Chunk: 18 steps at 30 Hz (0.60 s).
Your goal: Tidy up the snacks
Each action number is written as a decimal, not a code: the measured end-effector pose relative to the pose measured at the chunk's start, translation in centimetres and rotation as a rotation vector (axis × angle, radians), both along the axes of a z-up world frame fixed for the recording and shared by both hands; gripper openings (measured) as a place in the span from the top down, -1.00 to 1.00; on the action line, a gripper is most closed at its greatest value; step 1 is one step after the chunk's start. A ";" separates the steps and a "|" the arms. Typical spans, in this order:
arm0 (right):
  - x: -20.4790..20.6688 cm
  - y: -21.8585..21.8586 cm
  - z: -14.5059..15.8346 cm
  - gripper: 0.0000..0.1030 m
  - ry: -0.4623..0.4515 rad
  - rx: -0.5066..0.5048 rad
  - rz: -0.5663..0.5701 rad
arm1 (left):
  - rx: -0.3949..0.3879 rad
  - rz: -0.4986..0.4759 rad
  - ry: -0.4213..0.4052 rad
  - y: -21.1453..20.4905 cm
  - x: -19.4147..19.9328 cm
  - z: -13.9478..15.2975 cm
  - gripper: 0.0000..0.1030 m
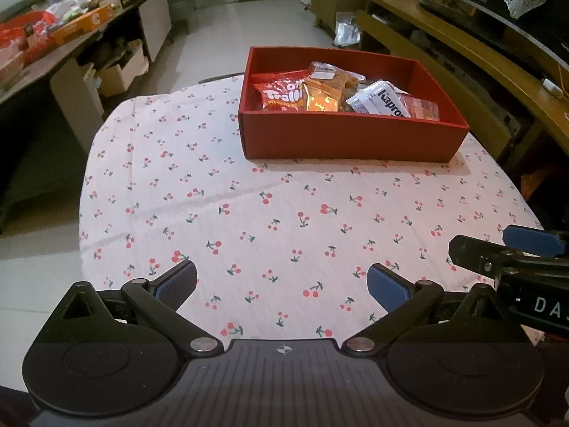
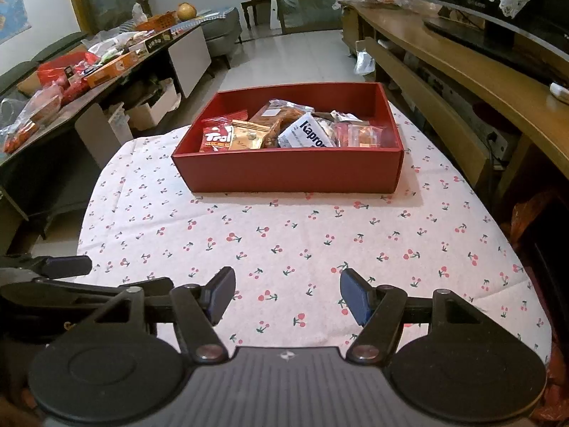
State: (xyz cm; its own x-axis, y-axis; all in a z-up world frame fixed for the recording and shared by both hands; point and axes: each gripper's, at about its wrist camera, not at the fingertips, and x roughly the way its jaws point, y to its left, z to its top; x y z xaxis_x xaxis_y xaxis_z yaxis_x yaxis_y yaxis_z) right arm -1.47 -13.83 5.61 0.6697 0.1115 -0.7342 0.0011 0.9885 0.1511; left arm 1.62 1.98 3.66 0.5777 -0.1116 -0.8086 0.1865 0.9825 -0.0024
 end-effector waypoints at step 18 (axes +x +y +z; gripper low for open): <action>-0.3 0.4 -0.3 -0.74 0.014 -0.007 0.018 | -0.005 0.011 0.030 0.2 -0.4 -0.6 -1.00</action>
State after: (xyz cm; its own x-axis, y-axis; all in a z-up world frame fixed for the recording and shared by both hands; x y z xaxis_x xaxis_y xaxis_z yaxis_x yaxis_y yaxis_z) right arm -1.73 -13.40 5.35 0.6571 0.1183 -0.7445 -0.0151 0.9895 0.1439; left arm 1.24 2.17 3.07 0.5546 -0.1096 -0.8249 0.1758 0.9843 -0.0126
